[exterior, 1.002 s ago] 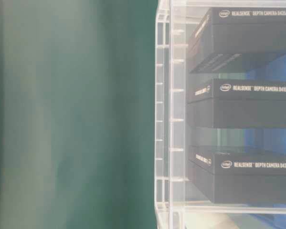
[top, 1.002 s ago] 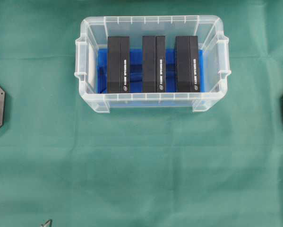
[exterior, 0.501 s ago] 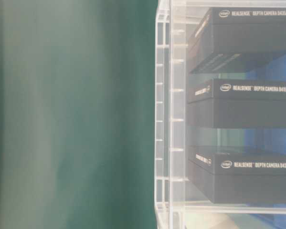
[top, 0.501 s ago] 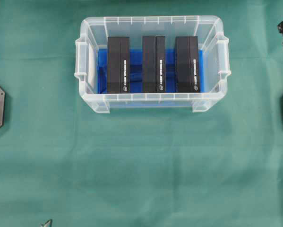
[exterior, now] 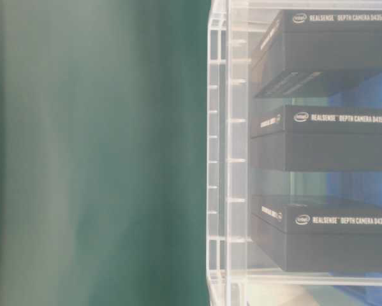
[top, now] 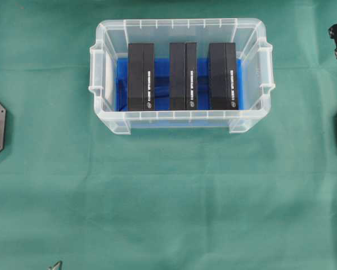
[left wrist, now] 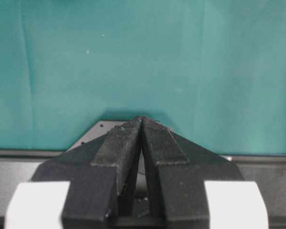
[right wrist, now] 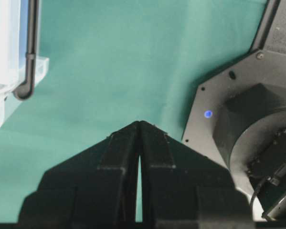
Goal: Take the box out of the case with the right arm.
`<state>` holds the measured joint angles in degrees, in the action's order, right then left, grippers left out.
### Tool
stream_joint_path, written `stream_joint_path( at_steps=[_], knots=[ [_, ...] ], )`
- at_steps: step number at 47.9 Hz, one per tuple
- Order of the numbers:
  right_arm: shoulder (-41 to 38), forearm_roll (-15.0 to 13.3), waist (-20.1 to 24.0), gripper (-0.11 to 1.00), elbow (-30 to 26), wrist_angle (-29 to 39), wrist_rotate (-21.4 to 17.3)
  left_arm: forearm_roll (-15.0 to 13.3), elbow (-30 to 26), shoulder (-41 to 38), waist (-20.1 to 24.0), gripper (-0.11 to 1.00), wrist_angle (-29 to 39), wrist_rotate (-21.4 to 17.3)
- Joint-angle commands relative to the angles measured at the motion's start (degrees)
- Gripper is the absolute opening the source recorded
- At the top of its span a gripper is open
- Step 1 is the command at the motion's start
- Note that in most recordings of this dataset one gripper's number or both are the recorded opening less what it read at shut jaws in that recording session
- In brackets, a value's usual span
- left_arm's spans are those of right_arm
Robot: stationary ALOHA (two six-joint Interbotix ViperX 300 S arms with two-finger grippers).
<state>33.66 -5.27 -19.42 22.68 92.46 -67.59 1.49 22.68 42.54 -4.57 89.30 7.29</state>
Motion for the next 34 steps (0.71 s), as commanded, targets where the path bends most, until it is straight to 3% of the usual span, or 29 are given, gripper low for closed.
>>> stream_joint_path(
  at_steps=[1,5,14,17,19,34],
  knots=[
    [0.3,-0.2,-0.2,0.03,-0.5,-0.2,-0.3,0.3,-1.4,-0.1,-0.2,0.00,-0.1,0.0],
    [0.3,-0.2,-0.2,0.19,0.0,0.4,-0.6,0.2,-1.4,-0.2,-0.2,0.00,-0.1,0.3],
    [0.3,-0.2,-0.2,0.76,0.4,1.4,-2.0,0.2,-1.5,-0.7,-0.2,0.00,0.0,1.5],
    [0.3,-0.4,-0.2,0.90,0.5,1.5,-2.2,0.2,-1.7,-1.0,-0.2,0.00,0.0,1.7],
    [0.3,-0.7,-0.2,0.93,0.6,1.4,-2.3,0.2,-1.7,-1.1,-0.2,0.00,0.0,1.7],
    [0.3,-1.1,-0.2,0.89,0.9,1.5,-2.5,0.3,-1.7,-1.1,-0.2,0.00,-0.1,1.3]
  ],
)
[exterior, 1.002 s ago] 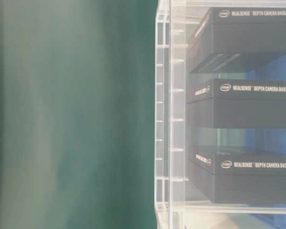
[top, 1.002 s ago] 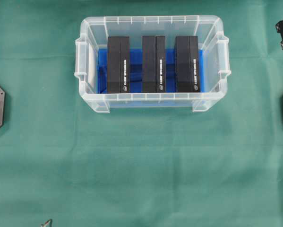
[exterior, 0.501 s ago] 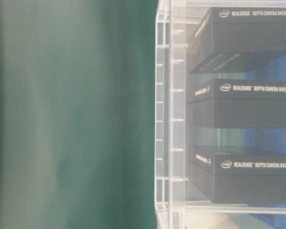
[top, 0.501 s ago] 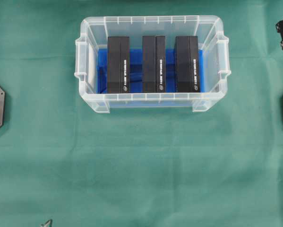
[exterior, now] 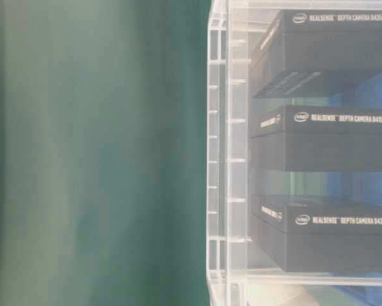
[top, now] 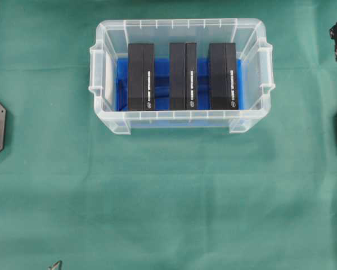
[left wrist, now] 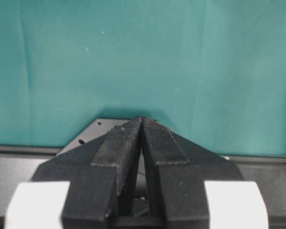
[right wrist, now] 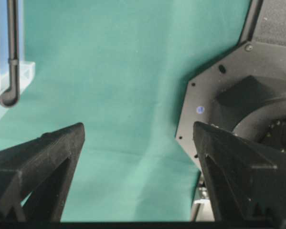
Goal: Take the box out of the case with the right arm.
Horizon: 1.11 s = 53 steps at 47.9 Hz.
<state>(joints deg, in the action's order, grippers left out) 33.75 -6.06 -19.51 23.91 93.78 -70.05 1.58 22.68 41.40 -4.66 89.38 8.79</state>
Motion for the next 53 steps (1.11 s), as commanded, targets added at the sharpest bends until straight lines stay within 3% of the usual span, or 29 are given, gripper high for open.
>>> stream_joint_path(
  at_steps=[1,18,31,53],
  knots=[
    [0.2,-0.3,-0.1,0.89,-0.4,0.2,-0.2,0.2,-1.7,0.1,-0.1,0.00,-0.2,-0.2],
    [-1.9,0.1,-0.1,0.89,-1.4,-1.3,-4.1,0.2,-1.5,0.5,-0.1,0.00,0.0,-0.1],
    [-8.6,0.6,2.0,0.89,-5.6,-6.4,-7.4,0.2,-1.7,0.3,-0.1,0.00,0.1,0.0],
    [-28.0,0.5,6.4,0.89,-24.2,-7.6,-7.9,0.3,-1.6,0.4,-0.1,0.00,0.3,0.0]
  ],
)
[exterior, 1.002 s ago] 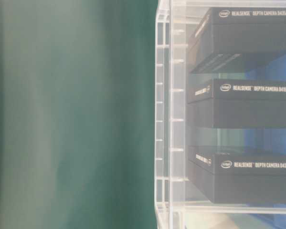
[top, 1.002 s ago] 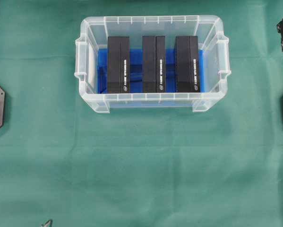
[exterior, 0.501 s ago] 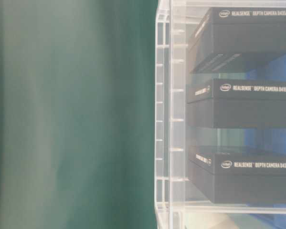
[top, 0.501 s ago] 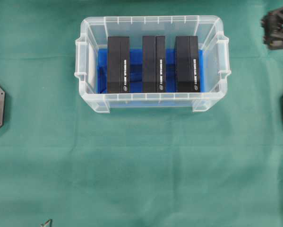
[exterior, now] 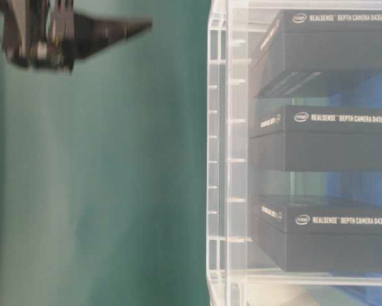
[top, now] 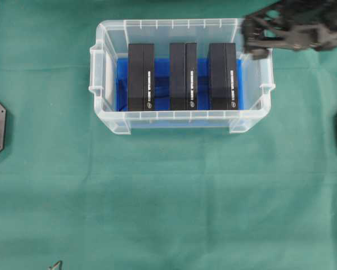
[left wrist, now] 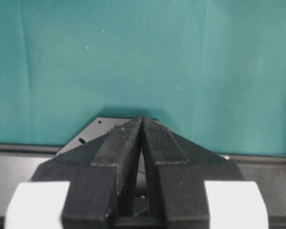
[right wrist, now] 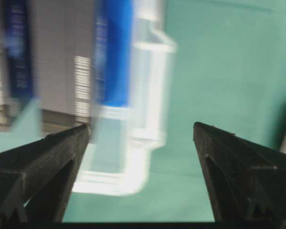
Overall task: Take the box out of the case with the right arm.
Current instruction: 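Move the open right gripper over the middle black box in the case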
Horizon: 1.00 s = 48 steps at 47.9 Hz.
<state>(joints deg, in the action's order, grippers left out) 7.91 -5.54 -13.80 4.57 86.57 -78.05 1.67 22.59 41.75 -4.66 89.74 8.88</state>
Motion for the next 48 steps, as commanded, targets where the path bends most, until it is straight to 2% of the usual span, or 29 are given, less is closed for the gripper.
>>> stream_joint_path(
  at_steps=[1,12,24,35,48],
  knots=[
    [-2.9,-0.1,0.9,0.89,-5.7,-0.4,0.1,0.1,-1.6,0.2,-0.1,0.00,0.0,-0.1],
    [-9.8,-0.2,2.5,0.89,-14.2,-0.4,0.1,0.1,-1.6,0.3,-0.1,0.00,1.6,-0.1],
    [-15.6,-0.2,3.3,0.89,-20.8,-2.3,0.4,0.1,-1.6,0.4,-0.1,0.00,1.8,-0.1],
    [-18.6,0.2,3.4,0.89,-23.9,-3.3,0.8,0.2,-1.7,0.2,-0.1,0.00,1.8,-0.1],
    [-18.8,0.2,3.5,0.89,-24.2,-3.3,1.3,0.2,-1.7,0.2,-0.1,0.00,1.8,-0.1]
  ],
)
